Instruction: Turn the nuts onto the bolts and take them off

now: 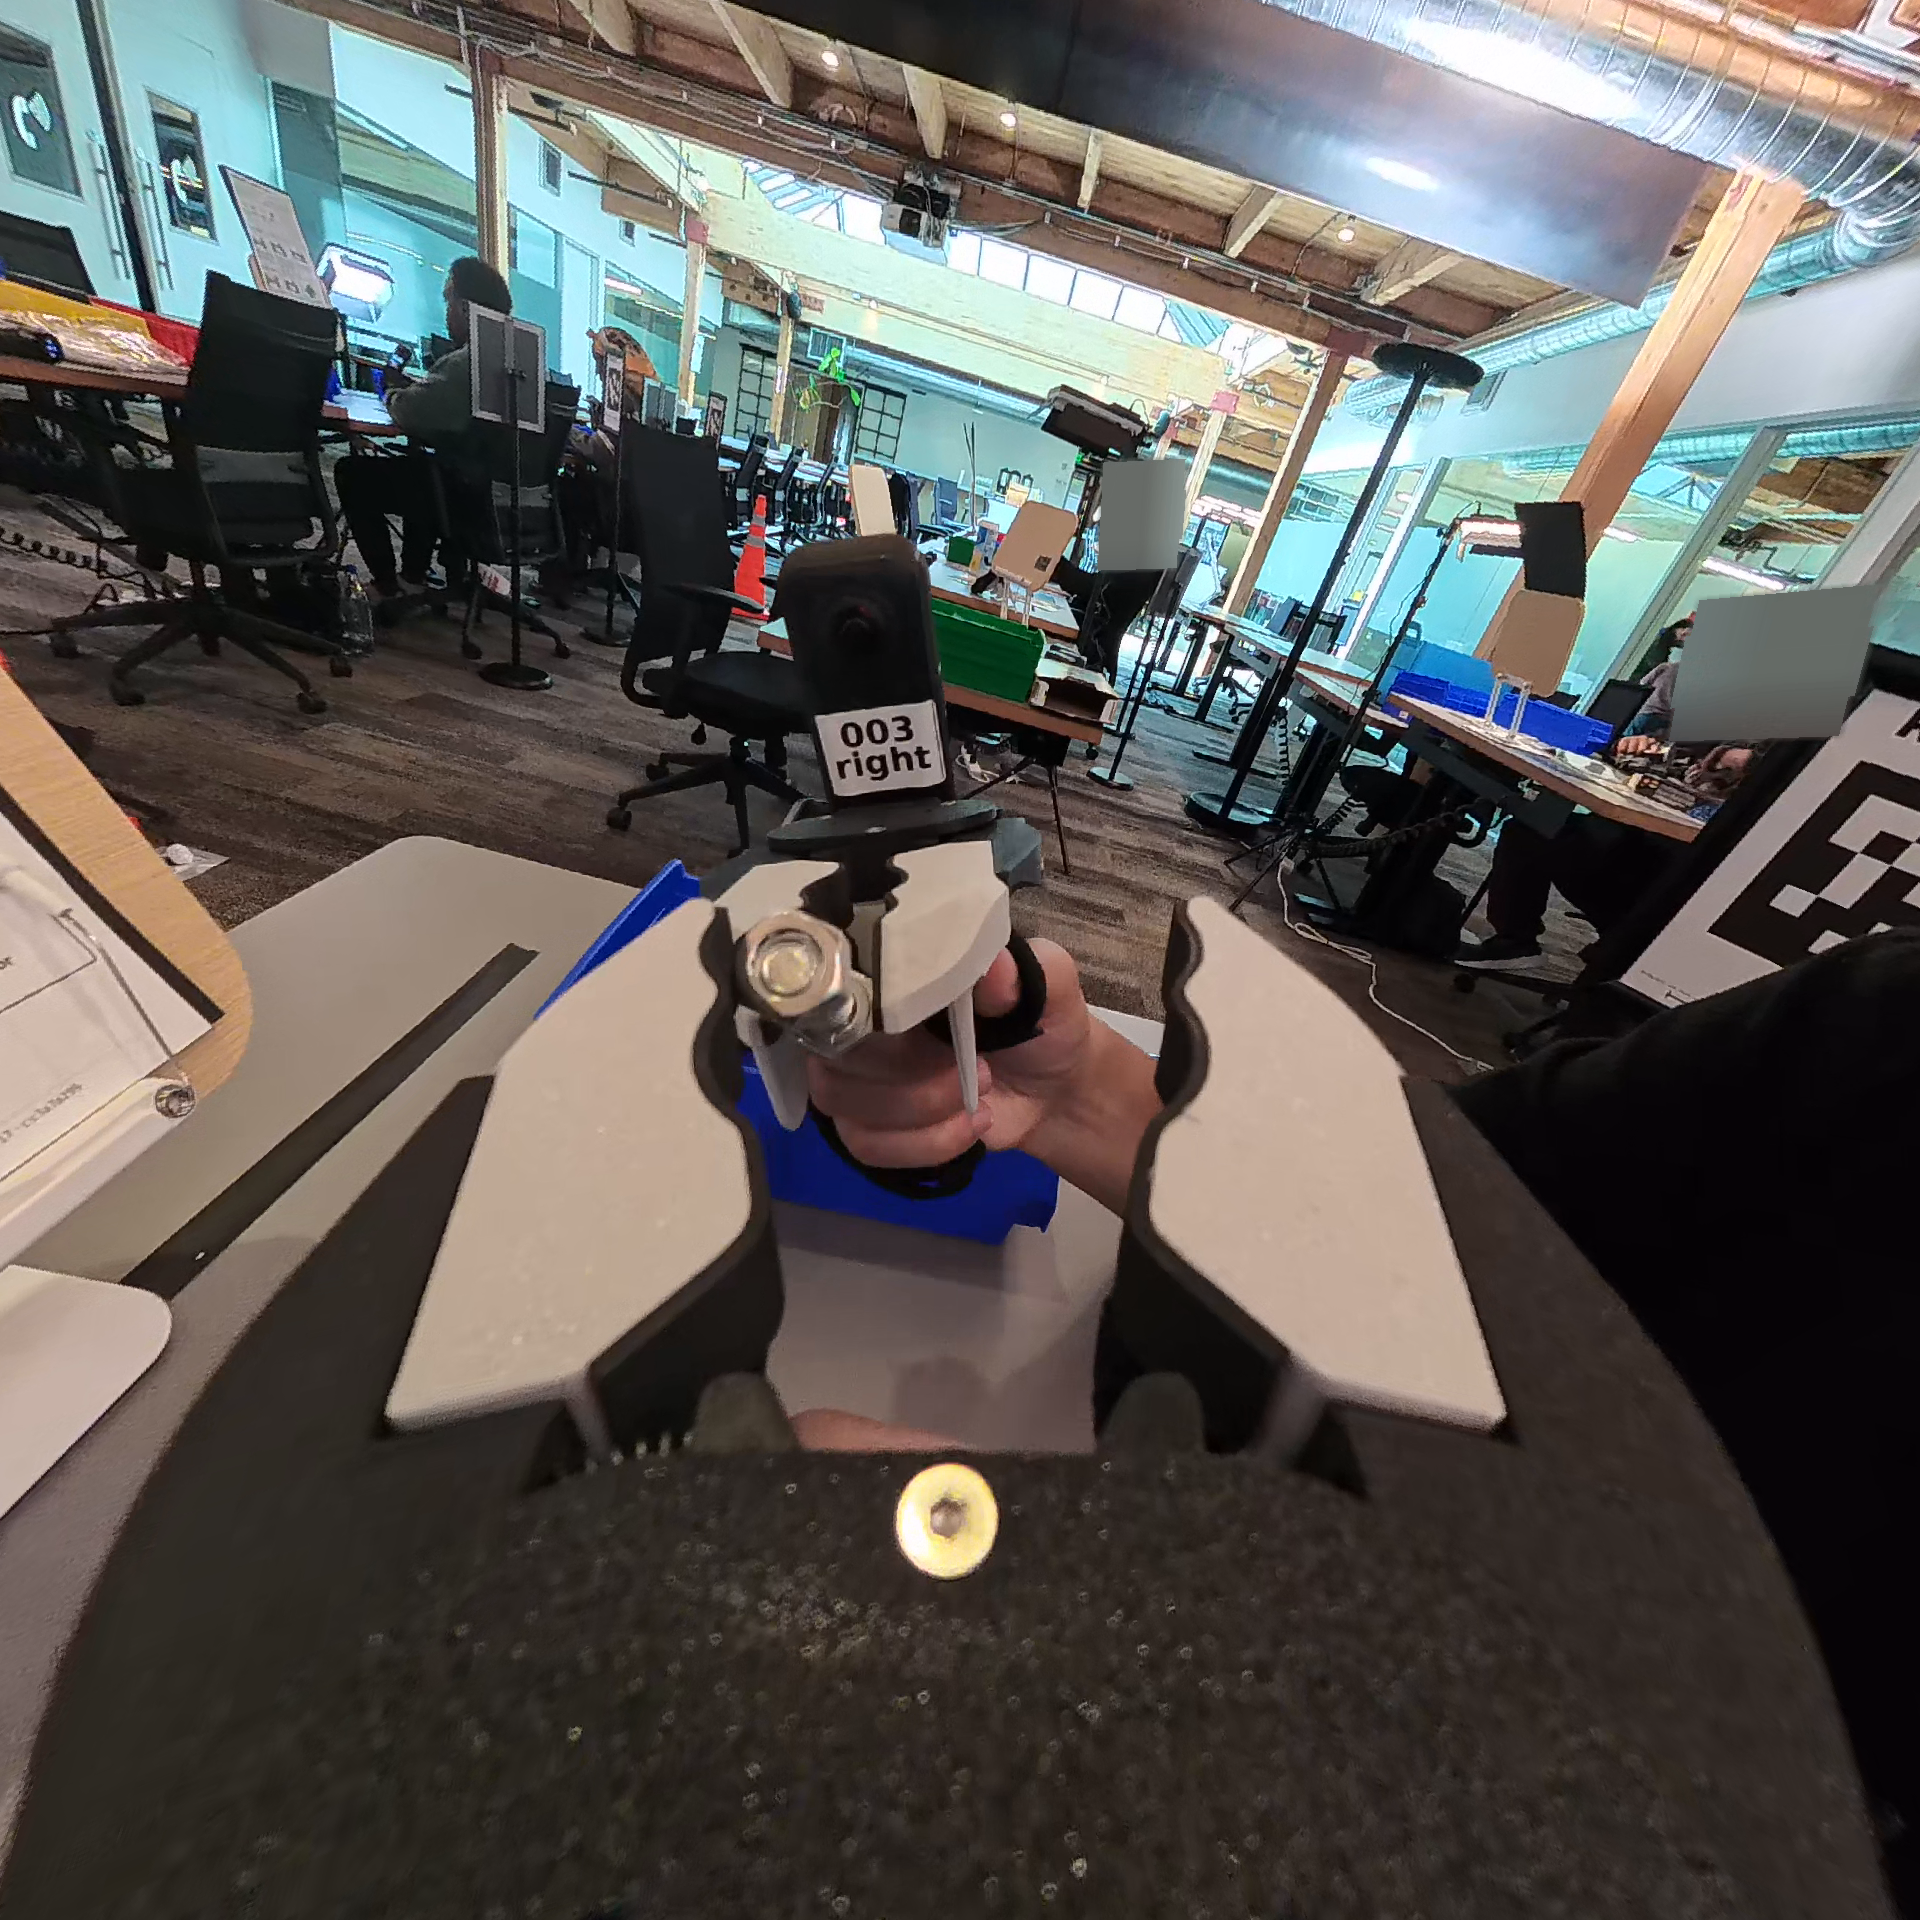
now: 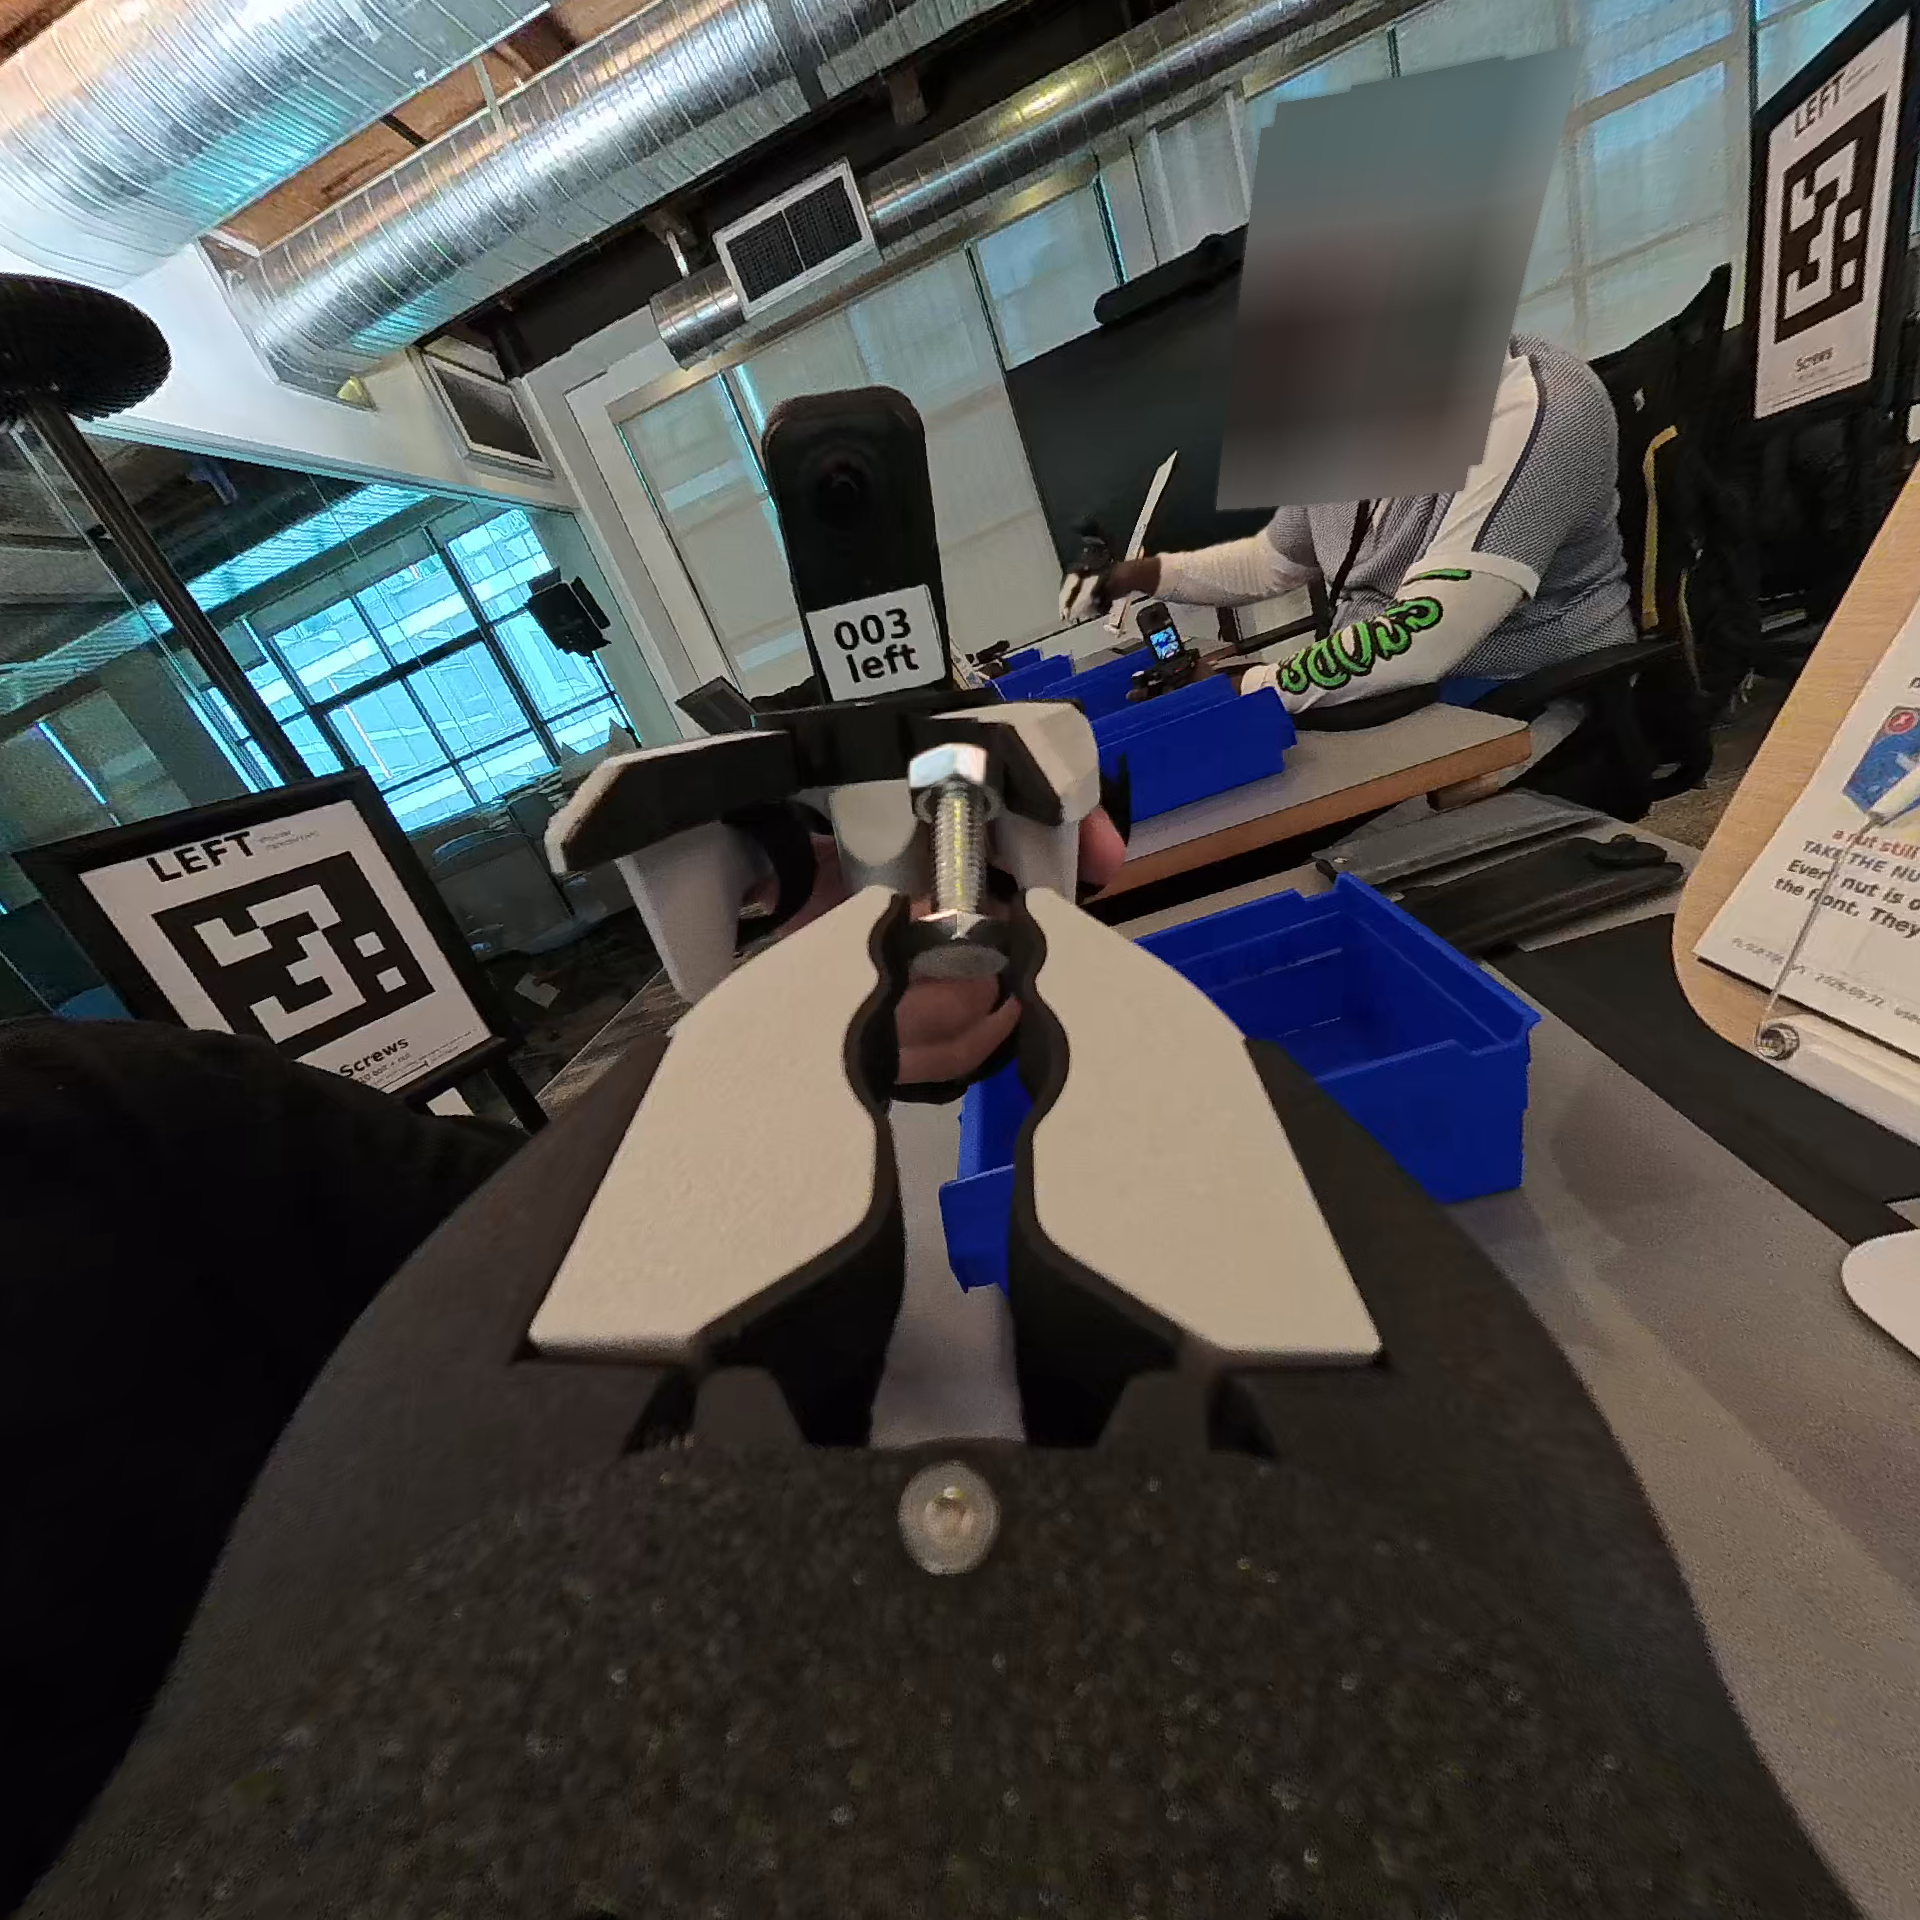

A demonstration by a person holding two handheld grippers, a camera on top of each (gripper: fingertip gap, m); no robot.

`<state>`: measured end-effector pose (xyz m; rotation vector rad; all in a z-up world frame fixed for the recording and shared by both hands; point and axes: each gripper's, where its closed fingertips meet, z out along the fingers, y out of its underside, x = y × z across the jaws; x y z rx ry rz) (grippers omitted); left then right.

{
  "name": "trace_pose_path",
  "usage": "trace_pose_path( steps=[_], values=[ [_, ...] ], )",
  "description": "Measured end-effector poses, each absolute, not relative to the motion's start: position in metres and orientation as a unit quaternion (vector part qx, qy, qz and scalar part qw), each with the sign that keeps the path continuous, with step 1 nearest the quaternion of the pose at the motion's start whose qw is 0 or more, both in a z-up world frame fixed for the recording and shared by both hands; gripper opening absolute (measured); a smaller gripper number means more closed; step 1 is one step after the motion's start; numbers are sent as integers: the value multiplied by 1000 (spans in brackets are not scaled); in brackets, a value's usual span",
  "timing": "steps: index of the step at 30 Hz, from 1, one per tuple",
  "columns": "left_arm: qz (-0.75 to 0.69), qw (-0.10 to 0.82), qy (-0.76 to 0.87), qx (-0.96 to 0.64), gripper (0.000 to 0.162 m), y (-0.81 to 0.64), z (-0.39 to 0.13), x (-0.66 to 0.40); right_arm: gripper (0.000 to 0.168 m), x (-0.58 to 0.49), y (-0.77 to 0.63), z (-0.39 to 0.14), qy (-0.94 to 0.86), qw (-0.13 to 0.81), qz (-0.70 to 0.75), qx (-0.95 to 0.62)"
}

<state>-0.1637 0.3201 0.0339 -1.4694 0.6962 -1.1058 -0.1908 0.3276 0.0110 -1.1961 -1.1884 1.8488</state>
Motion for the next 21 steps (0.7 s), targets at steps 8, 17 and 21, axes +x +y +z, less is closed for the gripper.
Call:
trace_pose_path(
  steps=[8, 17, 21],
  values=[
    [-462, 554, 296, -626, 76, 322, 32, -162, 18, -197, 317, 10, -460, 323, 704, -435],
    [-479, 576, 274, -603, 75, 320, 47, -174, 18, -187, 324, 25, -396, 317, 764, -400],
    [-486, 577, 267, -600, 75, 322, 48, -175, 18, -191, 327, 22, -371, 301, 782, -400]
  ],
)
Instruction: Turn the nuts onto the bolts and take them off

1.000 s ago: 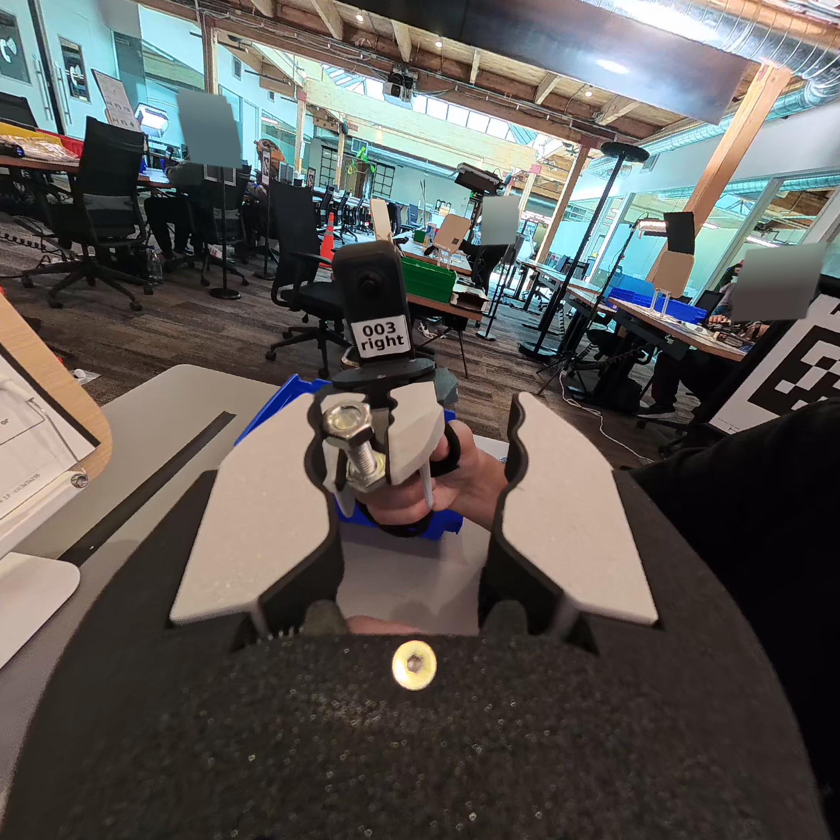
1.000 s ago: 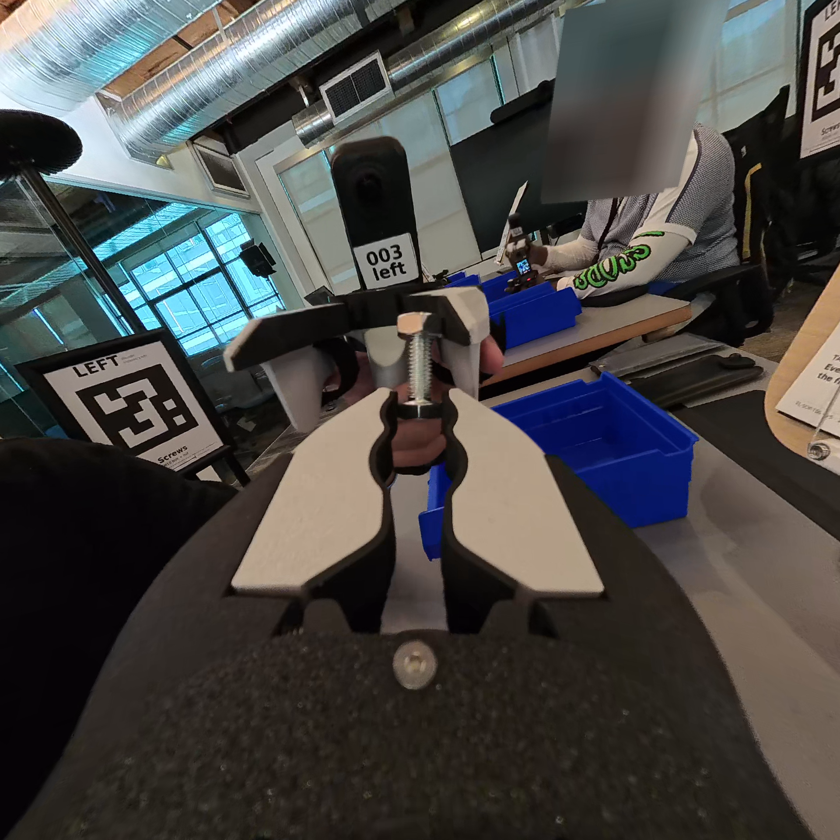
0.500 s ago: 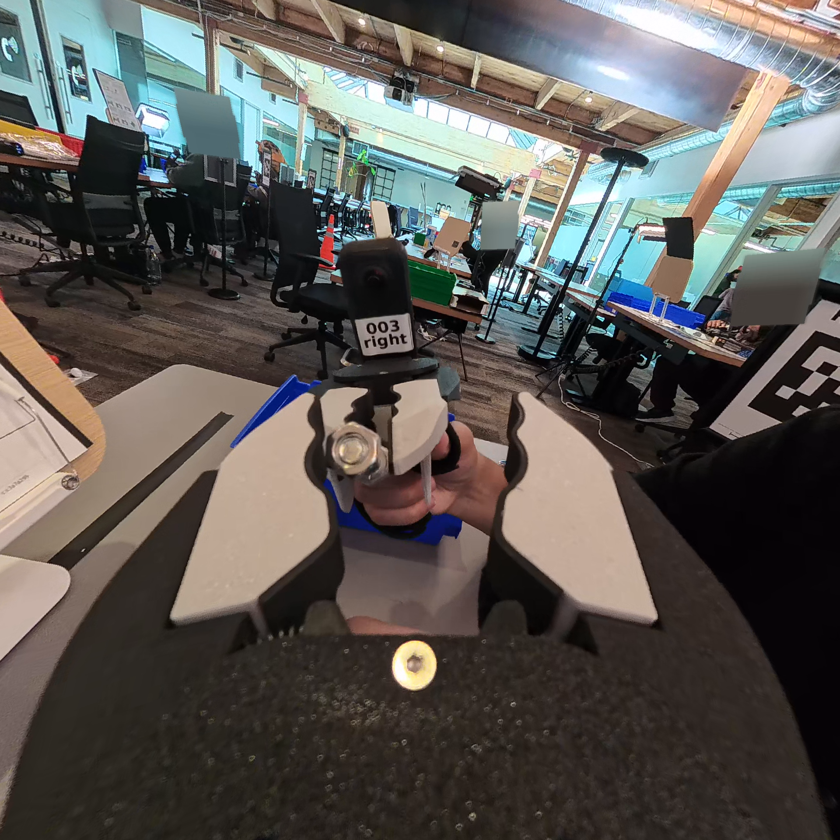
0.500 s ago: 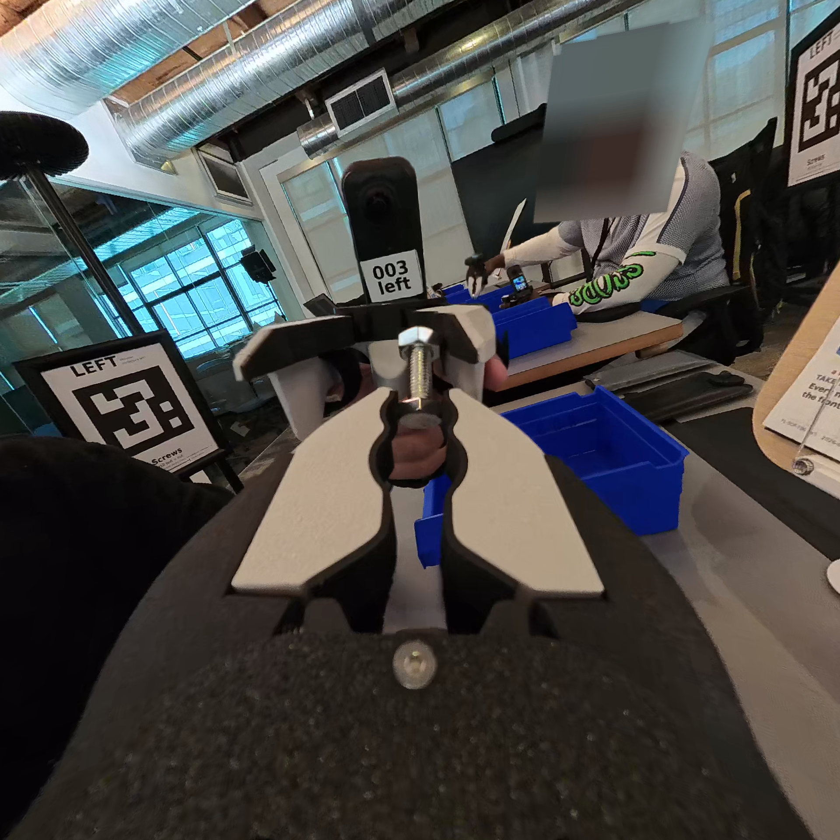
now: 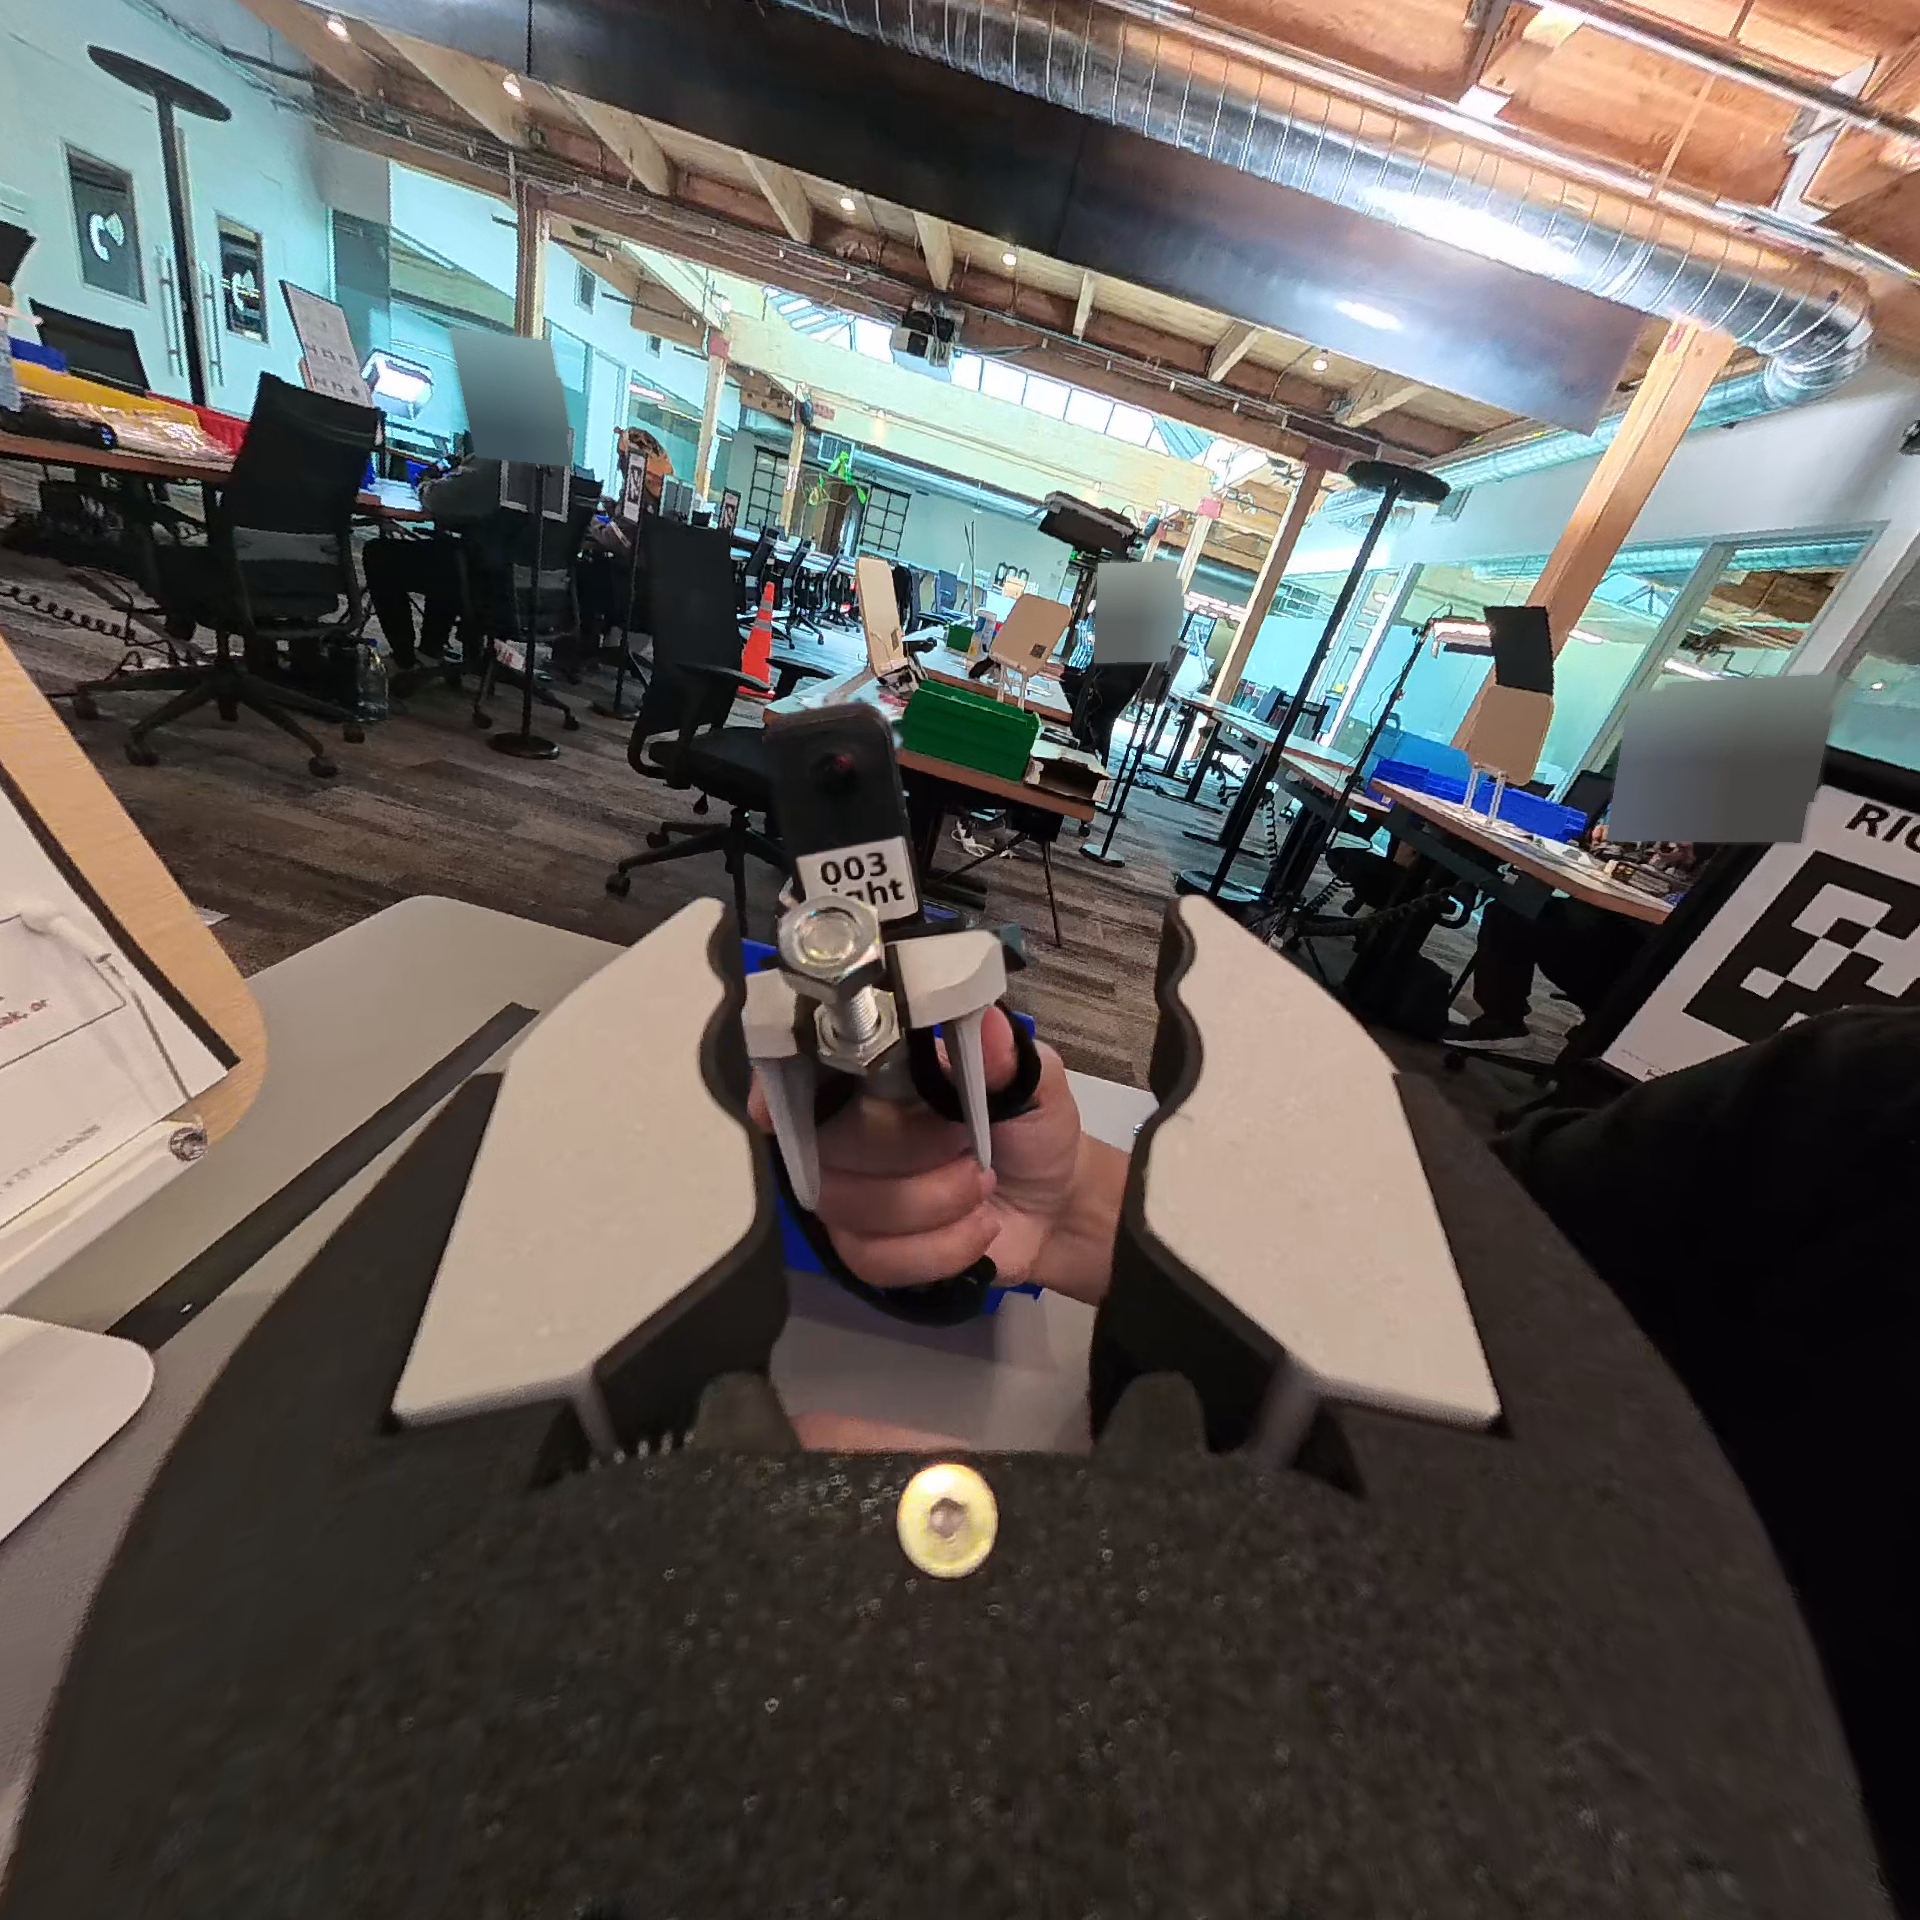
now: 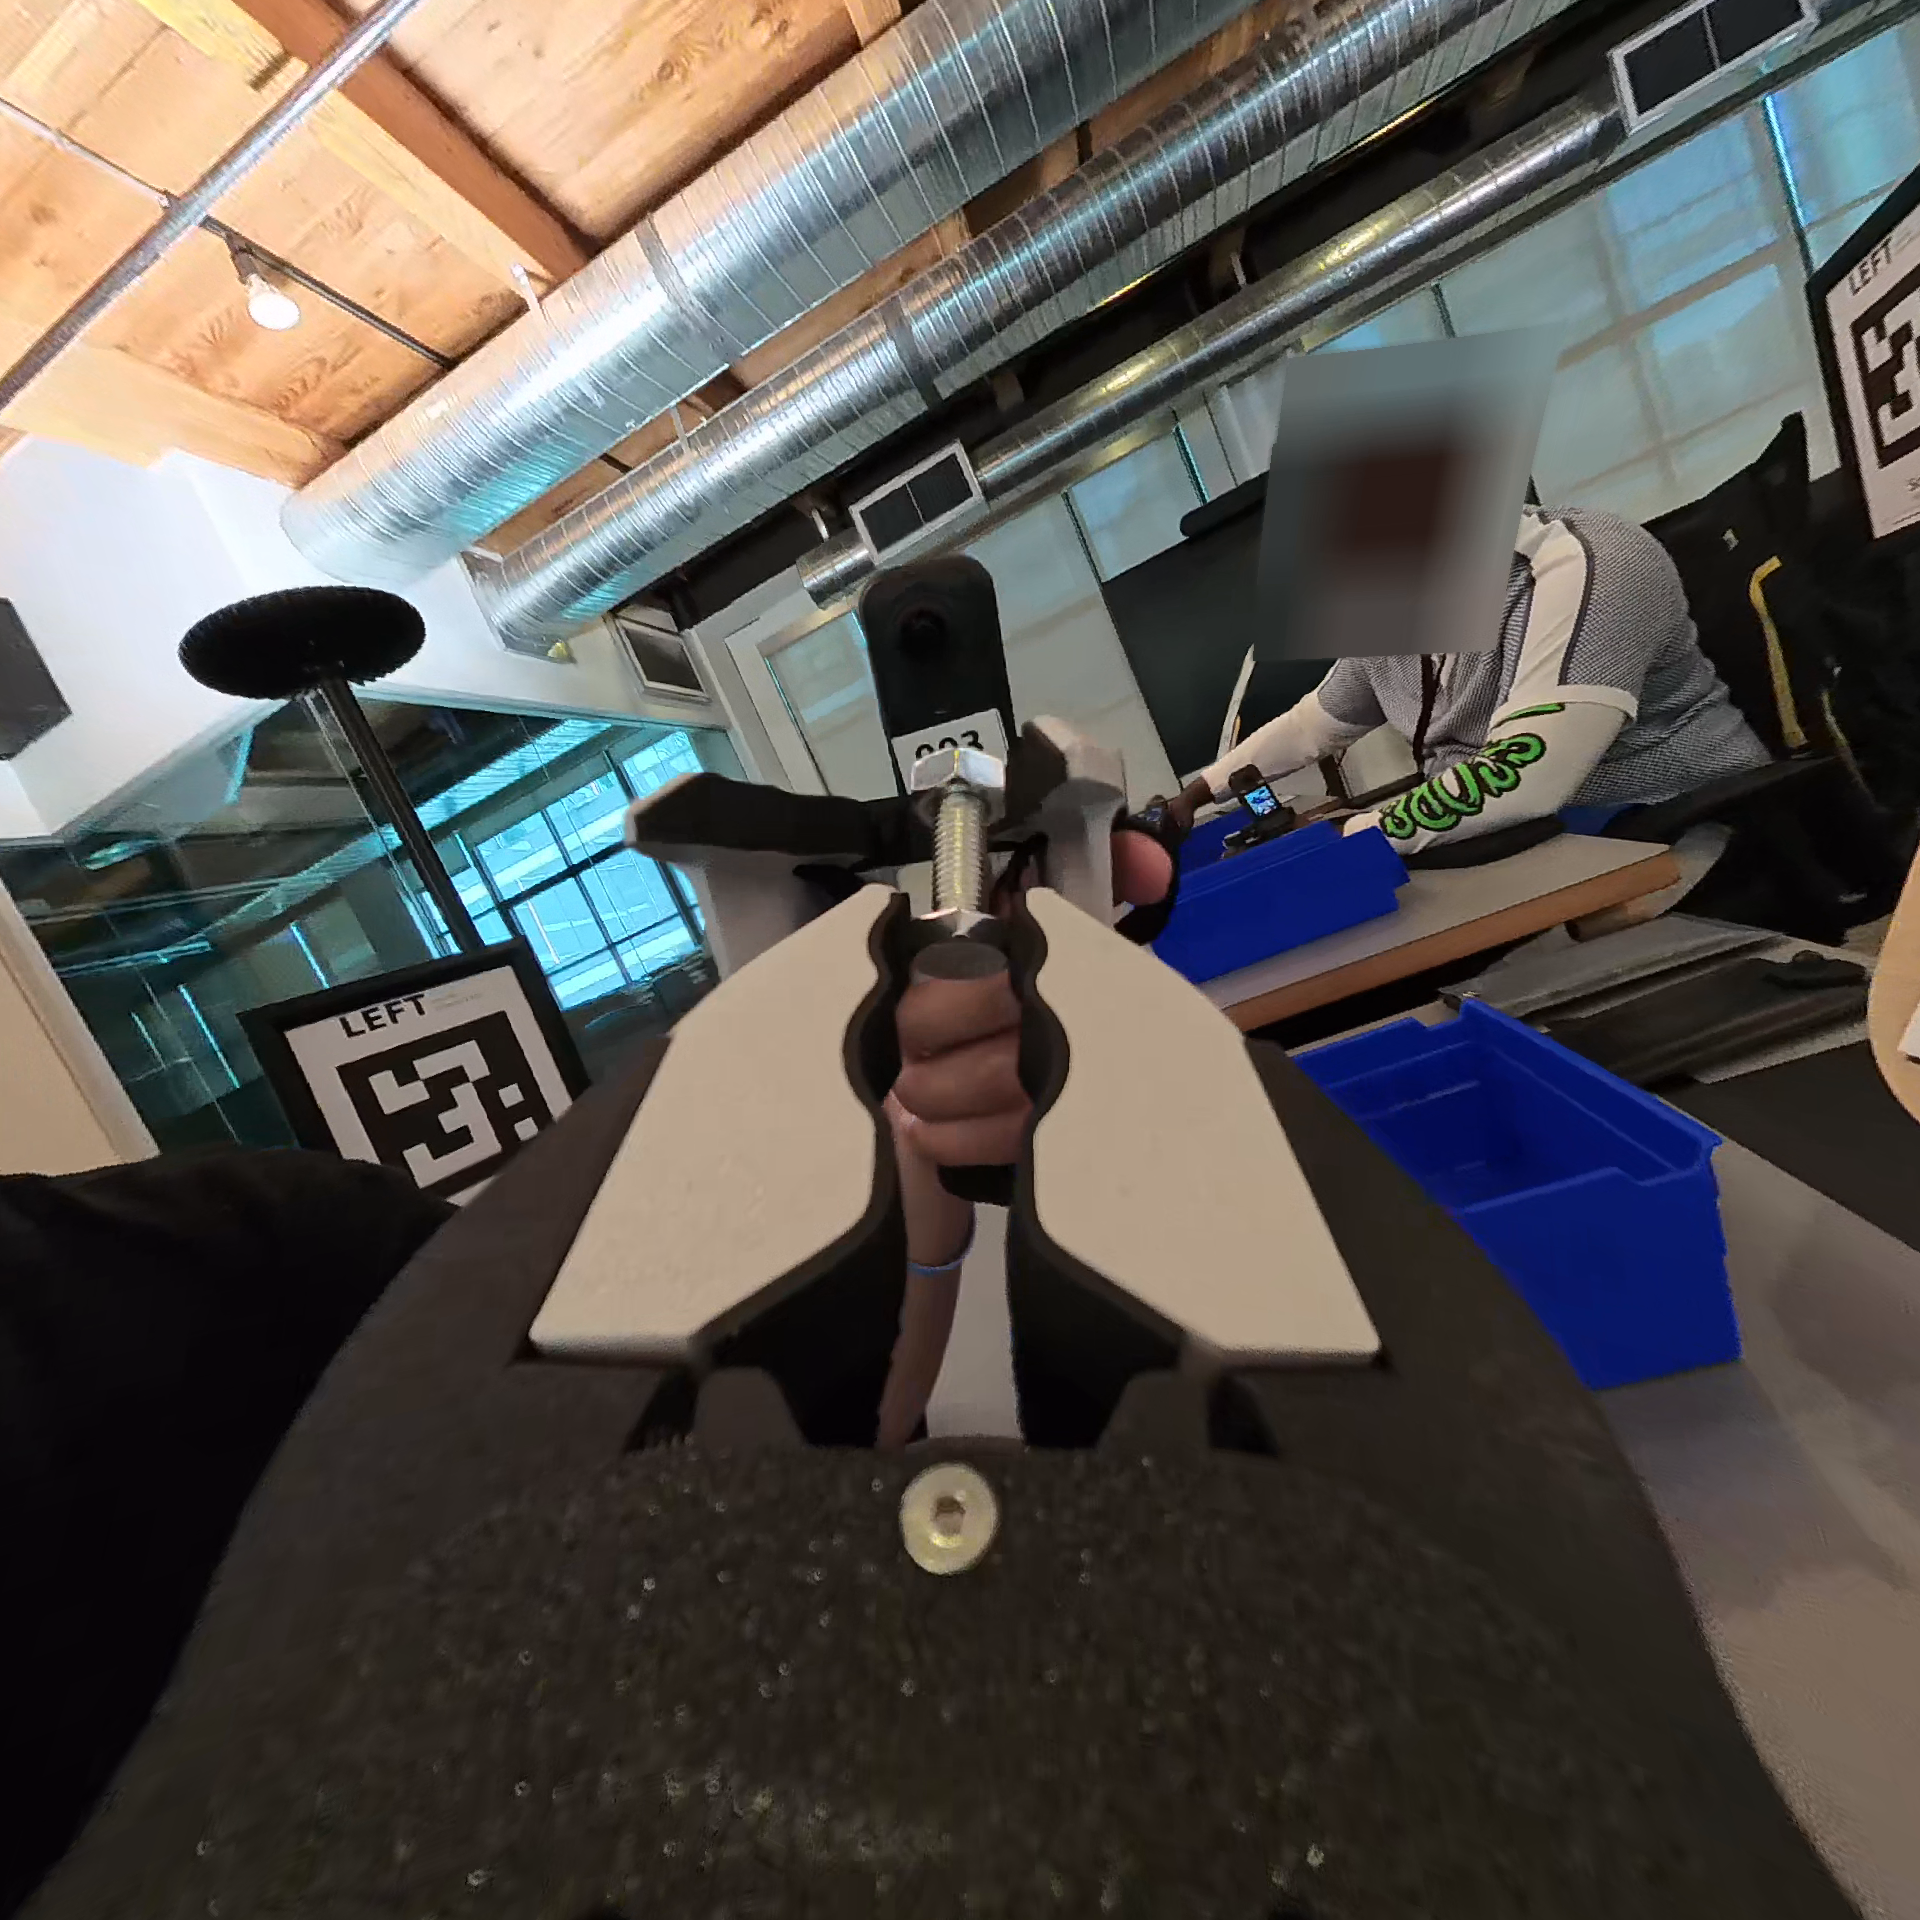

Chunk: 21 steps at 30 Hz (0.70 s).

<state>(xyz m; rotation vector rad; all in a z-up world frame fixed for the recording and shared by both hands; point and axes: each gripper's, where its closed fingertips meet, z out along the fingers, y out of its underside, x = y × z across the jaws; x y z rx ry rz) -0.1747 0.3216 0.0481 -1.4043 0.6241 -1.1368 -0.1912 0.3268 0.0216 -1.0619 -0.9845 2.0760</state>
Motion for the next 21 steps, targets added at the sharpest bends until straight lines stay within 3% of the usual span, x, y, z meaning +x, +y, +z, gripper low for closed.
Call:
trace_pose_path(
  steps=[15, 21],
  values=[
    [-491, 570, 283, -595, 75, 314, 49, -169, 18, -172, 353, 33, -331, 341, 782, -404],
    [-450, 588, 285, -609, 65, 320, 46, -172, 18, -167, 346, 39, -349, 320, 792, -385]
  ],
)
